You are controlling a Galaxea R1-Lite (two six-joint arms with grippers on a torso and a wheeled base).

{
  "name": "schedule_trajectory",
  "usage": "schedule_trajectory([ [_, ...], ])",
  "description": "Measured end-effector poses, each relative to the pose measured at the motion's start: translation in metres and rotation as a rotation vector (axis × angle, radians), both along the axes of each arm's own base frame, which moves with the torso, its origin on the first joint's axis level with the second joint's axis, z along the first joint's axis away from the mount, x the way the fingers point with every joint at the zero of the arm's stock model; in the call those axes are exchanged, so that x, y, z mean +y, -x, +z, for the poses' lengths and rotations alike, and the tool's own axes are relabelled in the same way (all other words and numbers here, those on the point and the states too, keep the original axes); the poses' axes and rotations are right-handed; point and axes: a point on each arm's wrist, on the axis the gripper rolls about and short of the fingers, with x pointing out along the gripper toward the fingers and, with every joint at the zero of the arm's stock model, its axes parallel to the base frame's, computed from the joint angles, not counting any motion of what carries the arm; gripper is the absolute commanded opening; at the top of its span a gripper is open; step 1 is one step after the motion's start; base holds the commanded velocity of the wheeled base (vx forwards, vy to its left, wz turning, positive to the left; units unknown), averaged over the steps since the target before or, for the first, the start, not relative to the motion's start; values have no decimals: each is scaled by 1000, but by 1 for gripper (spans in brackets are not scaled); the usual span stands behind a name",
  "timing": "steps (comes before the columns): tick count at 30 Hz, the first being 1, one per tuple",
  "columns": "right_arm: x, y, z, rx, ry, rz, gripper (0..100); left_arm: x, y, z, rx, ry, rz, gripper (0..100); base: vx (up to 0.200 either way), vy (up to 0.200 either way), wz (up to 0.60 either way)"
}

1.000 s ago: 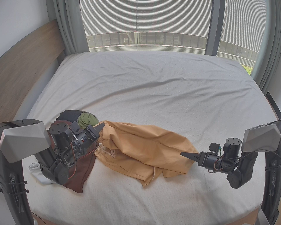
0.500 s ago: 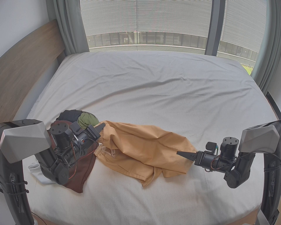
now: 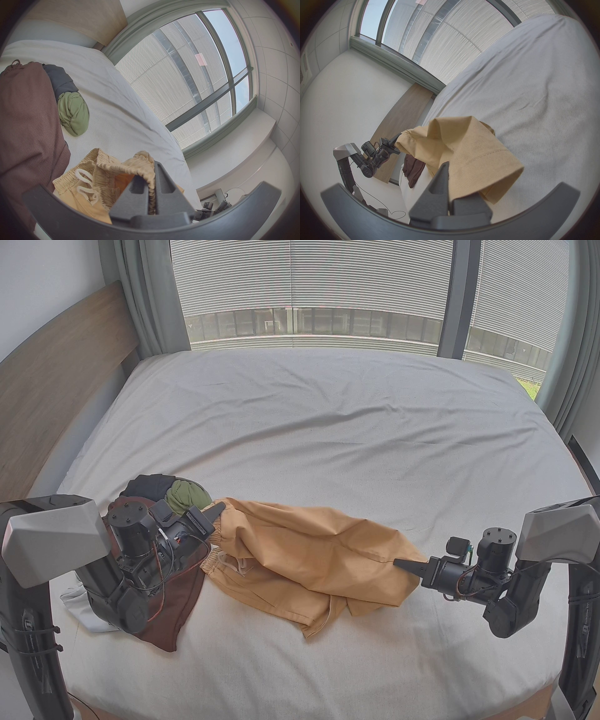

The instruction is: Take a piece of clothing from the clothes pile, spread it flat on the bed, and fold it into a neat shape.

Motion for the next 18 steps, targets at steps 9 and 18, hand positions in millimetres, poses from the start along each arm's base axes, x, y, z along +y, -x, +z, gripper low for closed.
schedule_trajectory([
  [9, -8, 11, 41, -88, -19, -15, 0, 0, 7, 12, -6, 29, -3, 0, 0, 0, 0],
  [18, -25, 19, 81, -175, -65, -65, 0, 3, 19, 33, 17, 24, 1, 0, 0, 0, 0],
])
